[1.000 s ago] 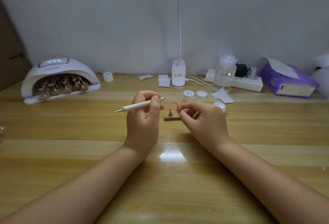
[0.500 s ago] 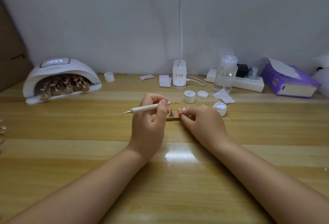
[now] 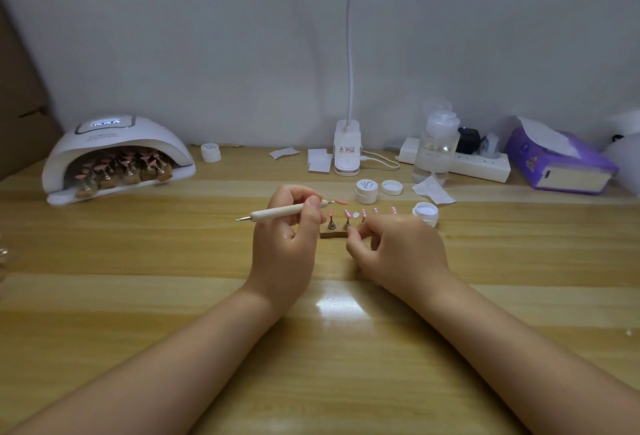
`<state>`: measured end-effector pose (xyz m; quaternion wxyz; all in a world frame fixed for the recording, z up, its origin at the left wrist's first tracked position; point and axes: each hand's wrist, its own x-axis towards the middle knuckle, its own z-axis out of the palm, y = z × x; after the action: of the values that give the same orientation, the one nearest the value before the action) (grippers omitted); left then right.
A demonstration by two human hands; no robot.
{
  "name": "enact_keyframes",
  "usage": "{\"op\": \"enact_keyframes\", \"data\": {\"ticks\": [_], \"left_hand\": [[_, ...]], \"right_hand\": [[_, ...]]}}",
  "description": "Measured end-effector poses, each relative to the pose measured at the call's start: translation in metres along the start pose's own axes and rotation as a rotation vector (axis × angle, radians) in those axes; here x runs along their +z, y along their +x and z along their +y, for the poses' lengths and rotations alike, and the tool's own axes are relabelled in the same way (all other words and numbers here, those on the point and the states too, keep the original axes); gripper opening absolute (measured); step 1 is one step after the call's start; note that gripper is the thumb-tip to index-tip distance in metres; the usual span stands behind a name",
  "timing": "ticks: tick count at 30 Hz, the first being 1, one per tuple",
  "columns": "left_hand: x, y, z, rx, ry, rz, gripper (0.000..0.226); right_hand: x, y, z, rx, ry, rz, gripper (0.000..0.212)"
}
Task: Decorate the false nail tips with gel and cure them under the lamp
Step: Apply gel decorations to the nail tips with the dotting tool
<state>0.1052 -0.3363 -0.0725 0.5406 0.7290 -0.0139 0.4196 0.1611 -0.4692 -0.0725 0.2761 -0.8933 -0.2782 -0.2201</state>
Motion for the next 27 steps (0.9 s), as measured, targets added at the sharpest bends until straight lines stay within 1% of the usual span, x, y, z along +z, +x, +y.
{"op": "enact_keyframes", "data": {"ticks": [2,4,7,8,9,13,15,18,22,27], "left_hand": [[0.000,0.000,-0.001,-0.009,-0.005,0.004,0.009],[0.000,0.001,-0.002,-0.007,0.005,0.003,0.010],[-0.001,0.001,-0.003,-0.005,0.011,-0.010,0.010],[-0.001,0.001,-0.003,-0.005,0.009,-0.012,0.010],[-0.002,0.001,-0.003,-0.005,0.008,-0.014,0.010],[-0.002,0.001,-0.004,-0.013,0.004,-0.022,0.009],[-0.002,0.001,-0.005,-0.012,0.012,-0.024,0.009],[-0.002,0.001,-0.005,-0.010,0.010,-0.024,0.009],[-0.002,0.001,-0.005,-0.011,0.013,-0.028,0.009],[-0.002,0.001,-0.005,-0.015,0.013,-0.028,0.009]], "right_hand": [[-0.007,0.001,0.003,-0.053,-0.019,0.114,0.021],[-0.017,0.006,0.011,-0.066,-0.024,0.216,0.020],[-0.030,0.018,0.038,0.008,-0.032,0.281,0.013],[-0.033,0.022,0.049,0.060,-0.048,0.273,0.015],[-0.034,0.025,0.059,0.122,-0.061,0.233,0.022],[-0.032,0.030,0.088,0.431,-0.009,-0.077,0.054],[-0.029,0.029,0.095,0.483,-0.013,-0.161,0.061],[-0.025,0.029,0.097,0.486,-0.071,-0.210,0.059],[-0.022,0.029,0.096,0.472,-0.111,-0.202,0.052],[-0.023,0.029,0.098,0.443,-0.044,-0.123,0.031]]}}
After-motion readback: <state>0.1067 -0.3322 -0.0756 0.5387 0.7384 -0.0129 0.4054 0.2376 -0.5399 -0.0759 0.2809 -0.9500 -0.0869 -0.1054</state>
